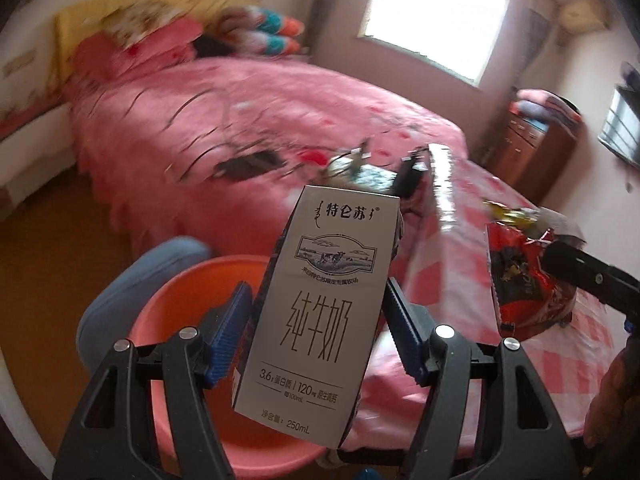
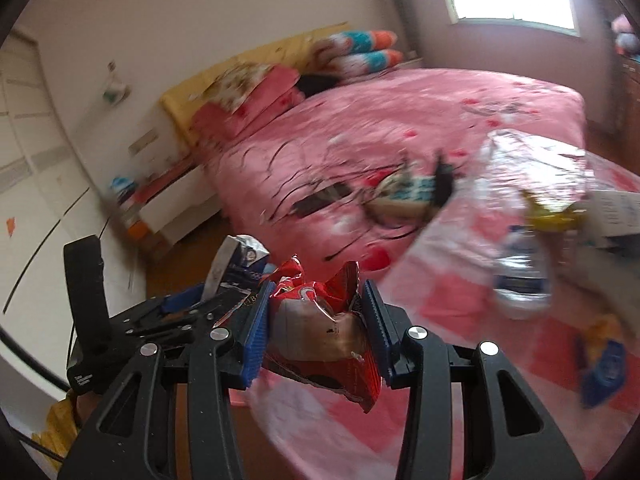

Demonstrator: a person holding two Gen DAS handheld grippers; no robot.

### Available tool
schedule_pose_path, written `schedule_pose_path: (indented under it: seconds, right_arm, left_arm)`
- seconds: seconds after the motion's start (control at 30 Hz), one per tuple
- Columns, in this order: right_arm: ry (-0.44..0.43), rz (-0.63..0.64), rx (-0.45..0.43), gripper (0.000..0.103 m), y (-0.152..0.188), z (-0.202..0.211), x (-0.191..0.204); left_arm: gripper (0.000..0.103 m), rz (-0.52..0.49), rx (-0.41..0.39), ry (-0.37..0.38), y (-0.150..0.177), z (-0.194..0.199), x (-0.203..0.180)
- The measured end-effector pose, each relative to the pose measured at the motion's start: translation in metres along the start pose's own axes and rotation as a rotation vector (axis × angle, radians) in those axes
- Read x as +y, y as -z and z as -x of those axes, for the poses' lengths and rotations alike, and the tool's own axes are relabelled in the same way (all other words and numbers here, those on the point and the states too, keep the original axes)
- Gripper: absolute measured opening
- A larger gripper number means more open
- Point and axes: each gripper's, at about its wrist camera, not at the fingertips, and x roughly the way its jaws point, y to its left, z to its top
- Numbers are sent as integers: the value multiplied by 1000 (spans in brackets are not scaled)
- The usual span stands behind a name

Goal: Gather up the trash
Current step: 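Carry the milk carton with the left gripper and drop it into the orange bucket, then move both tools back over the table toward the remaining trash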

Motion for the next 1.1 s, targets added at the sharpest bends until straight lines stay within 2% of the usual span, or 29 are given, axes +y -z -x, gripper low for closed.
schedule_pose_path:
  seconds: [0.1, 0.17, 0.27, 0.3, 0.33, 0.37, 0.4, 0.5, 0.57, 0.7, 0.93, 1.1]
  right_arm:
    - [-23, 34, 40, 46, 3, -24, 15]
    - [-7, 69, 55, 46, 7, -36, 23]
    - [-48, 61, 86, 48, 10, -57, 27]
    - [-57, 51, 90, 53, 11, -59, 24]
    - [-48, 33, 92, 70, 11, -62, 22]
    - [-40, 14, 90, 78, 11, -62, 19]
    - [-47, -10, 81, 82, 11, -60, 14]
    - [-44, -68, 56, 83, 9, -50, 1]
    - [-22, -98, 28, 86, 6, -40, -9]
    - [34, -125, -50, 90, 7, -14, -30]
    - [99, -164, -145, 93, 17, 18, -64]
    - [130, -177, -185, 94, 28, 37, -81]
  left_arm:
    - [67, 48, 25, -17, 7, -8, 22]
    - [68, 78, 38, -40, 13, -14, 34]
    - [74, 129, 56, -83, 20, -25, 53]
    - [78, 153, 62, -92, 22, -28, 59]
    - [80, 166, 61, -97, 23, -30, 63]
    - [82, 177, 55, -103, 25, -30, 66]
    - [83, 177, 47, -110, 26, -29, 68]
    - [85, 148, -7, -121, 27, -25, 68]
    - [87, 134, -47, -109, 27, -19, 64]
    - [87, 117, -70, -66, 25, -16, 53]
    - [87, 1, -46, -74, 20, -14, 11]
    - [87, -43, -30, -79, 17, -11, -14]
